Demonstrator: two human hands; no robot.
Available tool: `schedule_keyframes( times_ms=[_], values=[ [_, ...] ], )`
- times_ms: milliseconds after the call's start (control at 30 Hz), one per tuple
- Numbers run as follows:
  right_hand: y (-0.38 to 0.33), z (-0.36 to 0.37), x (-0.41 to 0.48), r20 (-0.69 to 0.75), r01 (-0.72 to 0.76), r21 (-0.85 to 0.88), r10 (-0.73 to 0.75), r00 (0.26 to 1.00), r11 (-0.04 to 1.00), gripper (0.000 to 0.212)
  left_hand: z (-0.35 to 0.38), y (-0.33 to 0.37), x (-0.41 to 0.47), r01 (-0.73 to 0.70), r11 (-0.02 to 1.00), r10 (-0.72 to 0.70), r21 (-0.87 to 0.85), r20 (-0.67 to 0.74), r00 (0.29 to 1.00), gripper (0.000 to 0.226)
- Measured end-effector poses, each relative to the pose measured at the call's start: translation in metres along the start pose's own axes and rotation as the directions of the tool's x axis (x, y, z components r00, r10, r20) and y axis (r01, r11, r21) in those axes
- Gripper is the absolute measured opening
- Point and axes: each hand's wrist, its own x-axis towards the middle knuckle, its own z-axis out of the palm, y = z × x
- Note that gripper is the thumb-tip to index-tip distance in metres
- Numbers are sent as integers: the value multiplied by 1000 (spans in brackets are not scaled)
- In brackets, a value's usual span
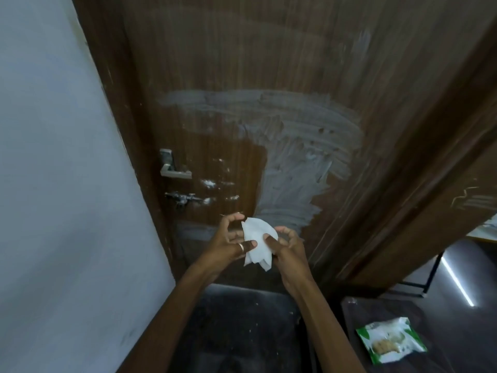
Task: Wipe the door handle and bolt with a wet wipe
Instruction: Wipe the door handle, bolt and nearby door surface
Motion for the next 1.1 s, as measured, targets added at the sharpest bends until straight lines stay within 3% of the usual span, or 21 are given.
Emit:
schedule_keyframes(
  times_ms=[100,200,433,500,567,633,833,1100],
  values=[
    [-14,15,3,37,75,-42,-73,997,996,29,-15,17,5,-66,990,66,125,3,998,44],
    [-26,33,9,64,133,-98,-128,990,986,21,-32,35,10,-88,986,88,141,1,996,34],
    [-47,68,23,221,267,-239,-216,951,934,33,-67,61,24,-177,957,180,231,9,984,45],
    [-47,74,27,246,329,-388,-248,937,861,39,-75,63,27,-210,925,216,317,16,976,47],
    [-43,81,36,232,380,-588,-301,925,714,44,-80,63,29,-240,882,251,405,28,968,48],
    [-39,89,41,219,387,-678,-330,918,626,42,-85,62,30,-256,865,269,432,32,963,48],
    [-31,106,47,239,398,-576,-318,917,714,34,-106,60,39,-189,944,187,270,33,982,47],
    [-27,117,47,260,407,-565,-313,913,718,43,-116,50,49,-130,985,133,109,-15,991,35]
  ],
)
